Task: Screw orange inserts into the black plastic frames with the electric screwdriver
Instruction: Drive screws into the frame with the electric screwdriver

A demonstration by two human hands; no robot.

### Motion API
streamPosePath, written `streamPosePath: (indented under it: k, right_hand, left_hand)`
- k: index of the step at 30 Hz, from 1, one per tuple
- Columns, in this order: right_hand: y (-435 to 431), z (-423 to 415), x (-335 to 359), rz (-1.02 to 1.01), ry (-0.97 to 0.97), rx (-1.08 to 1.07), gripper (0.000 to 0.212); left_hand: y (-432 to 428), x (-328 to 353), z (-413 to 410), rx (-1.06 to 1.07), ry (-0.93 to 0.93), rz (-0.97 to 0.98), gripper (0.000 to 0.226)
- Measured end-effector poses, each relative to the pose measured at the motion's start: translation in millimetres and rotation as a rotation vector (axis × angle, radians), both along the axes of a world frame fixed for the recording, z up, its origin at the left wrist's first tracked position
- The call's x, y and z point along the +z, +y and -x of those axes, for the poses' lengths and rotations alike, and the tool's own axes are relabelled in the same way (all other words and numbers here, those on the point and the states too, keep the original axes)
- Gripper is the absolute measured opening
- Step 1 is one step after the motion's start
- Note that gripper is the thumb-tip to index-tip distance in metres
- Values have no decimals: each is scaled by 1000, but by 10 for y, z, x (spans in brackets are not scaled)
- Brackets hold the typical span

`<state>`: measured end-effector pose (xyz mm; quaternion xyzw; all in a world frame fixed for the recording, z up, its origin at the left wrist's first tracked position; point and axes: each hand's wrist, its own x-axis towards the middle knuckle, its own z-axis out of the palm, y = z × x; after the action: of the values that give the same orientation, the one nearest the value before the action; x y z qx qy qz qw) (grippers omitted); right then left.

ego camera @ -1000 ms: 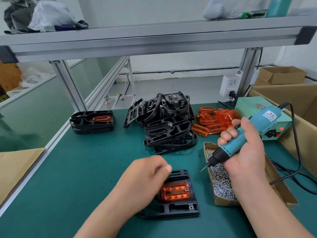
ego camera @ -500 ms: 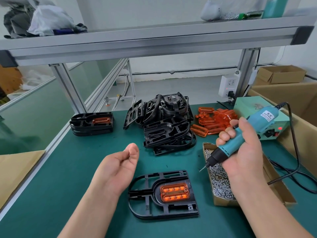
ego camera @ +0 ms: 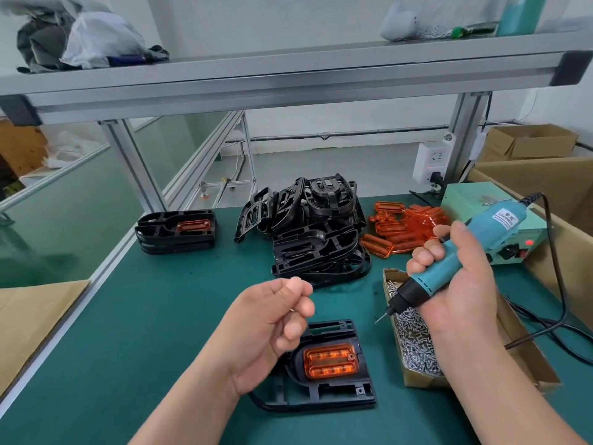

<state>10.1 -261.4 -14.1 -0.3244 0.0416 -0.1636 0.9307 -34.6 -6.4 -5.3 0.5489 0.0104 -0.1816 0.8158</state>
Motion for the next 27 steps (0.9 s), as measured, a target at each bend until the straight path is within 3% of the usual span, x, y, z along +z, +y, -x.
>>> streamPosePath:
  k: [9,14,27]
  right_hand:
    - [50,53,40,9,-33,26,19]
    - [80,63,62,-3,-56,49,18]
    - [159,145,119,-38,-153,103,20]
  left_hand:
    - [-171,-17,130,-177,90,64,25]
    - [-173,-22,154,-194,13,-11,13]
    - [-224,-39,178,-203,14,-108,18]
